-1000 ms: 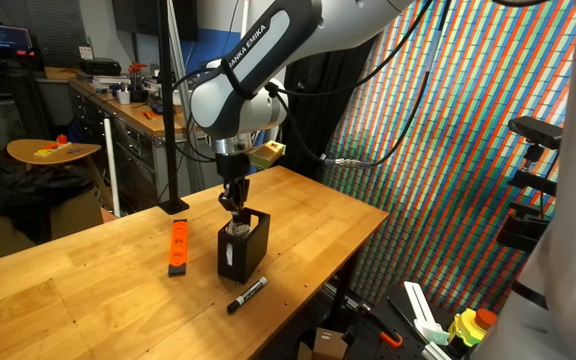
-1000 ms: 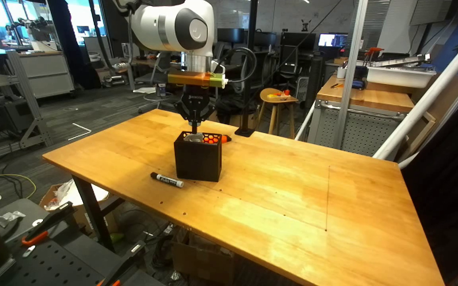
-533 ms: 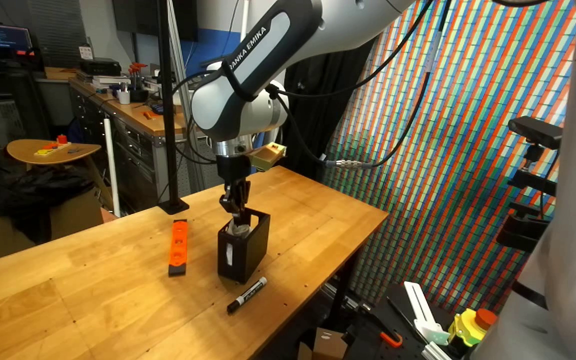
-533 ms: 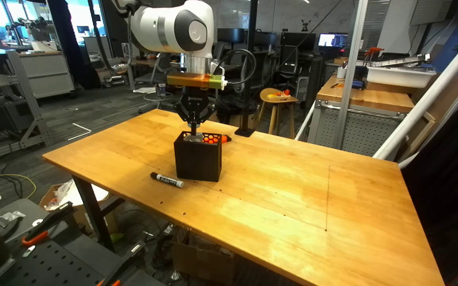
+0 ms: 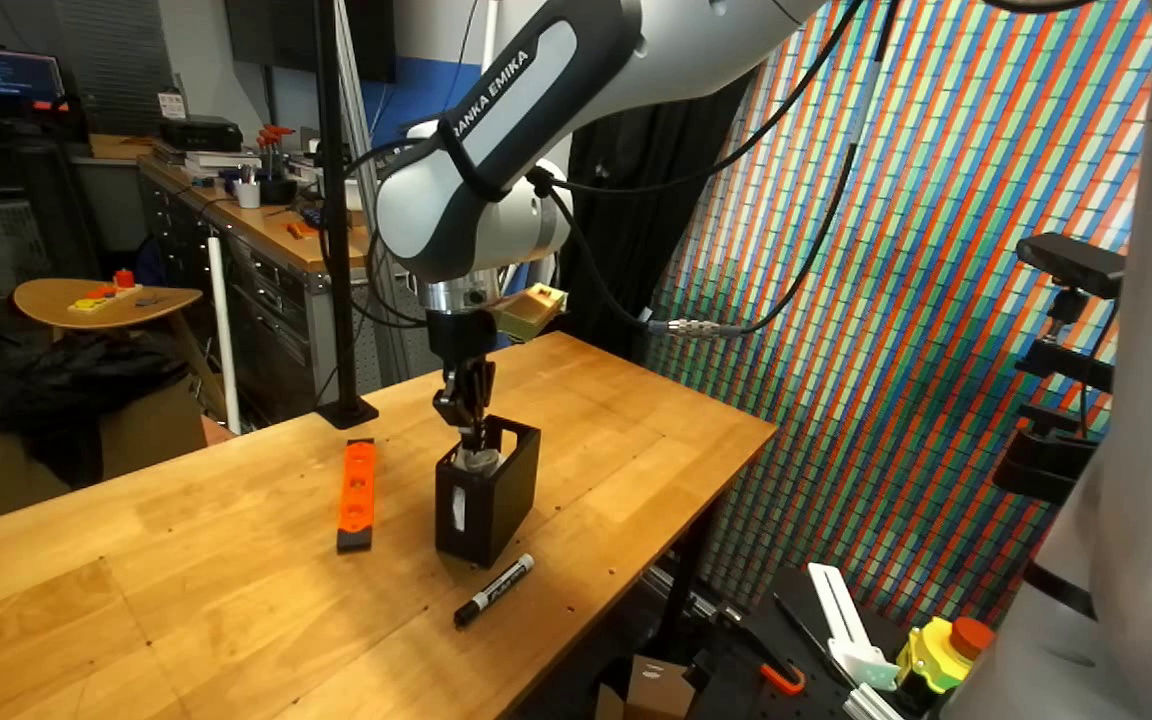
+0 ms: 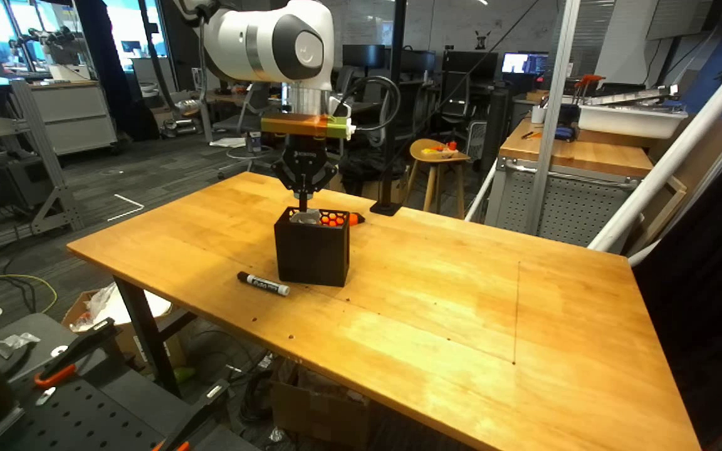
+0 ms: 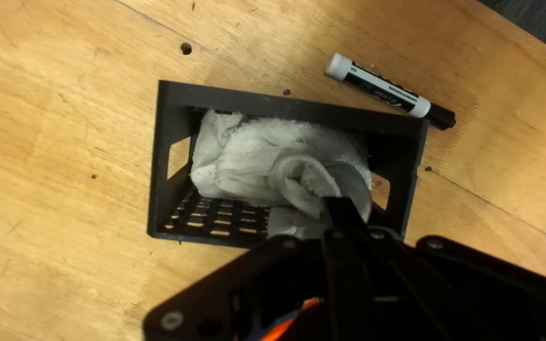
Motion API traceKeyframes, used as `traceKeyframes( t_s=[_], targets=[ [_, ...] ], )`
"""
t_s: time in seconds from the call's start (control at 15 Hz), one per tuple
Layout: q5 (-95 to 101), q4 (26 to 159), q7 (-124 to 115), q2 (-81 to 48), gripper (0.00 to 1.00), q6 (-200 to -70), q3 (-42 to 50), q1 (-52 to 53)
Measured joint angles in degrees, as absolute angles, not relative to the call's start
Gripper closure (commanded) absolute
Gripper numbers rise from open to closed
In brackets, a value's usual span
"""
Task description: Put the white towel inside the black holder
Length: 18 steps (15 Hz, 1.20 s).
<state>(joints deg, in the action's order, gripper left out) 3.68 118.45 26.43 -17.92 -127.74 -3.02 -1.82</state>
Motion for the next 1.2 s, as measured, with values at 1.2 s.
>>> traceKeyframes(
  t_s=[1.2],
  targets=[
    [3.7, 117.4, 26.5, -18.5, 1.0, -127.7, -3.3, -1.5]
  ],
)
